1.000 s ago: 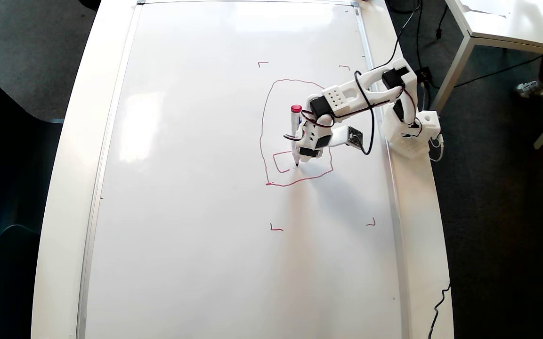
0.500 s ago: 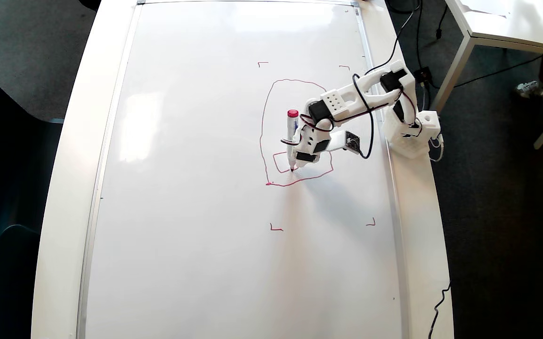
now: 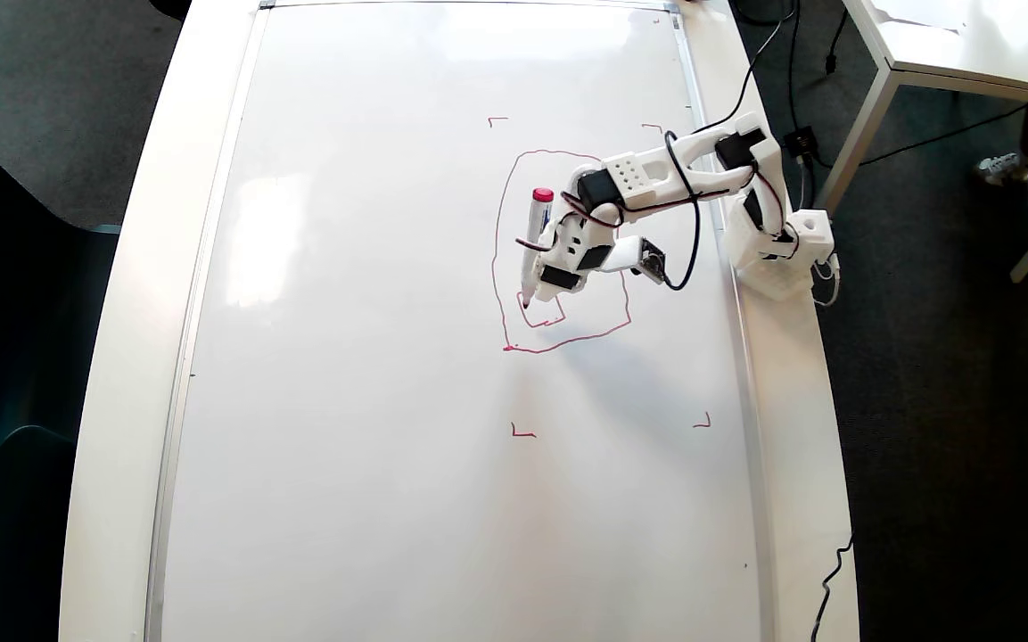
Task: Draw on a whiteboard a robot head using a pen attached to the gripper
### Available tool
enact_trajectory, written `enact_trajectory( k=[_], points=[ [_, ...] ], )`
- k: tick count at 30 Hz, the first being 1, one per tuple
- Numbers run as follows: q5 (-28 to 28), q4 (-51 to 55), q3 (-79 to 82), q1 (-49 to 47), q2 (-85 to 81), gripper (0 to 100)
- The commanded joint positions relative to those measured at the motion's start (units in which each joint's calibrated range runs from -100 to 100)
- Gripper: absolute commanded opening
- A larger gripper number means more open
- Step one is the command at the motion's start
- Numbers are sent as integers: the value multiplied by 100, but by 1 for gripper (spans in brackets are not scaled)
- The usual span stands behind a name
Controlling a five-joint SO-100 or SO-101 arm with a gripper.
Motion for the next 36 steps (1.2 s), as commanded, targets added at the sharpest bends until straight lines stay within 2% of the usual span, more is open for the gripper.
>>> enact_trajectory(
  k=[1, 7, 13, 18, 22, 31, 36],
  points=[
    [200, 411, -291, 157, -867, 1],
    [591, 1184, -200, 857, -1278, 1],
    [993, 1210, 299, 1903, -1345, 1],
    [1304, 1262, 508, 2286, -1345, 1],
    [1401, 1766, 808, 2323, -1337, 1],
    [1411, 1723, 962, 2367, -1052, 1],
    [1385, 1123, 998, 2367, -867, 1]
  ],
)
